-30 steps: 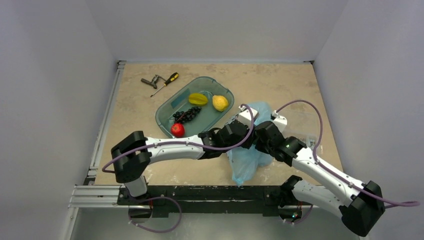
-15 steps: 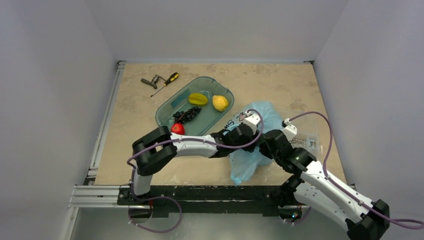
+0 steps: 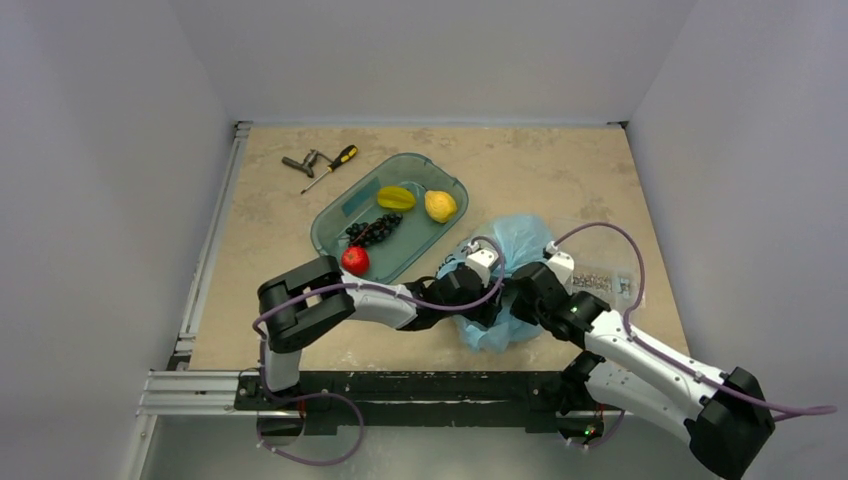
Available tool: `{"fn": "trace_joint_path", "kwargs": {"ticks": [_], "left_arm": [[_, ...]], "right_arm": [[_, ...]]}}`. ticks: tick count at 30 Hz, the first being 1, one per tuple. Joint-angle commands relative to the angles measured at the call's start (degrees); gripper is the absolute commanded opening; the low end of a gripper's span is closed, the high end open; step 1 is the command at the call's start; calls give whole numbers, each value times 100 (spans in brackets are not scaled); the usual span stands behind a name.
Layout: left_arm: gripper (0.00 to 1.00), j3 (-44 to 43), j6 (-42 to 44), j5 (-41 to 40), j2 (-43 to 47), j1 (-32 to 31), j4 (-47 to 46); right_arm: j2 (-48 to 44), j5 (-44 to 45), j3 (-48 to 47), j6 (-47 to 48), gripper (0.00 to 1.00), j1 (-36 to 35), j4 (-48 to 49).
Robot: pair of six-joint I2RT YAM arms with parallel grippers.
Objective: Take the fake fruits out of the plastic bag
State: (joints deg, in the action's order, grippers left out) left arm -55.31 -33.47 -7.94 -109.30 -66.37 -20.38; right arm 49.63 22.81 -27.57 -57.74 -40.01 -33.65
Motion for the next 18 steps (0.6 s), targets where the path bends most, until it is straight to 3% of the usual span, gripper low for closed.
{"fn": "trace_joint_path", "kwargs": {"ticks": [1,6,12,18], "left_arm": [[67,298,-113,422,243,98,-43],[68,183,-226,935,604,403,-115],[67,114,-268,1622,1270,651,-164],[72,-213,-409,2675,1930,678,611]], "right_arm": [[139,-181,273,158,0,-105,603],[495,-11,361,50,13,-329,884],[357,-6,383,-104,49,-341,868],[-649,-163,-273,293,72,-340,-4]]}}
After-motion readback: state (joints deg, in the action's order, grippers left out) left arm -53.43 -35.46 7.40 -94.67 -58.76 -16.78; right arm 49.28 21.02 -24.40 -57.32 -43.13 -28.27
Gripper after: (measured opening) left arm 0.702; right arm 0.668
